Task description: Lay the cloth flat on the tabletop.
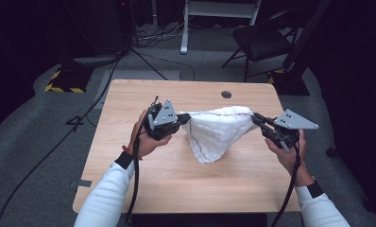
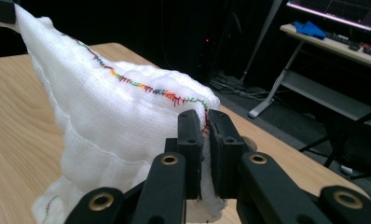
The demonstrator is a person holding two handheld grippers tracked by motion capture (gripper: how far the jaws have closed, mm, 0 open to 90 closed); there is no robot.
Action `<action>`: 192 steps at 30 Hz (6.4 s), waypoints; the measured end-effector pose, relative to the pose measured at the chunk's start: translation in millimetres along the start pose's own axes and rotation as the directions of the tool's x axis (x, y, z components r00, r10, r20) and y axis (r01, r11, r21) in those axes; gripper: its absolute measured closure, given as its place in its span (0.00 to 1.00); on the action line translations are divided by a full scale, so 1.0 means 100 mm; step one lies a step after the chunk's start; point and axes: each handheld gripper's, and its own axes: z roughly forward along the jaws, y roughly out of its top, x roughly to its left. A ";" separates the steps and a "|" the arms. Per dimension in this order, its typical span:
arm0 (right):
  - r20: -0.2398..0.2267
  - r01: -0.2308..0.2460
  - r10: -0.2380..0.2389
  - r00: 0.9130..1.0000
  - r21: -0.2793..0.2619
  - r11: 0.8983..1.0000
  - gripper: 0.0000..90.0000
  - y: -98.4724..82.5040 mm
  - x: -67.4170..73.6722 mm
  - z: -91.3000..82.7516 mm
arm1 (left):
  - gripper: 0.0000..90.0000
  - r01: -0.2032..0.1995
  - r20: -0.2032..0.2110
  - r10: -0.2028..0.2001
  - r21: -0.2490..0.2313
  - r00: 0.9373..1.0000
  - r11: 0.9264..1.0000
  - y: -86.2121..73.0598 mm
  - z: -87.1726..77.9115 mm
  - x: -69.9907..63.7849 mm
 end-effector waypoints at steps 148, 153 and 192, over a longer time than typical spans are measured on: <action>-0.303 0.064 0.041 0.952 0.330 0.942 0.50 -1.08 0.58 0.28 | 0.24 0.289 -0.027 -0.300 0.361 0.953 0.886 -1.52 0.06 -0.22; -0.359 0.097 0.023 0.933 0.313 0.945 0.52 -1.00 0.80 0.45 | 0.25 0.299 -0.041 -0.304 0.345 0.952 0.890 -1.50 0.17 -0.11; -0.493 0.239 -0.078 0.866 0.272 0.932 0.87 -0.65 2.02 1.45 | 0.24 0.346 -0.135 -0.320 0.297 0.938 0.890 -1.19 1.00 0.43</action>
